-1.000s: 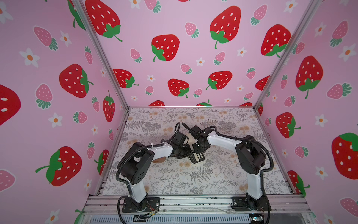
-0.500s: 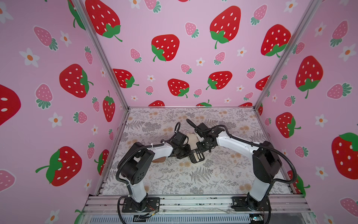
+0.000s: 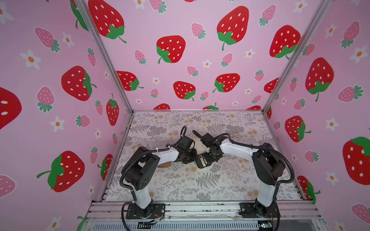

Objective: Organize nail clipper sets
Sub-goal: Pick up the storage box at the center of the board.

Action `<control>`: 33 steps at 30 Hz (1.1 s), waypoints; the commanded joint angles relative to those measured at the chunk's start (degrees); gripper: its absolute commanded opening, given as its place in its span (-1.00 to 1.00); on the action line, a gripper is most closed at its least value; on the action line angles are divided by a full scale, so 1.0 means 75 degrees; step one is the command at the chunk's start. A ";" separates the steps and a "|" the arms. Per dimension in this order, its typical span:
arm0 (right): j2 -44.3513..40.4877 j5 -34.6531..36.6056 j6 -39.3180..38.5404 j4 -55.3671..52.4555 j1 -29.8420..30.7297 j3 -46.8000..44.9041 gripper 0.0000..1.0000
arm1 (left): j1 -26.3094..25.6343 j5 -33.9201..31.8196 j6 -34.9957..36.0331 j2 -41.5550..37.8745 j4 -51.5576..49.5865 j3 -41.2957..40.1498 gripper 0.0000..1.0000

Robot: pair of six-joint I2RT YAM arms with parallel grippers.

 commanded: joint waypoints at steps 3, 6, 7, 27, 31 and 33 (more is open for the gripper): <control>0.0251 0.0199 0.0249 -0.0033 -0.0052 -0.0170 -0.60 | 0.0018 -0.0323 0.0086 0.0009 -0.0362 0.0116 -1.00; 0.0275 0.0269 0.0264 -0.0030 -0.0044 -0.0196 -0.68 | 0.0018 -0.0333 0.0090 -0.0020 -0.0374 0.0116 -1.00; 0.0281 0.0283 0.0274 -0.0033 -0.0052 -0.0218 -0.74 | 0.0018 -0.0322 0.0088 -0.0032 -0.0374 0.0115 -1.00; -0.0133 0.0342 -0.1196 0.0163 -0.0556 -0.0216 -1.00 | 0.0080 -0.0973 0.1025 -0.1888 -0.1727 0.0581 0.11; -0.0620 -0.0227 -0.2139 0.0374 -0.0913 -0.0362 -1.00 | 0.0324 -0.0833 0.1148 -0.2310 -0.1594 0.0211 0.26; -0.0882 -0.0745 -0.2454 0.0508 -0.1147 -0.0468 -1.00 | 0.0464 -0.0631 0.1225 -0.2494 -0.1481 0.0031 0.31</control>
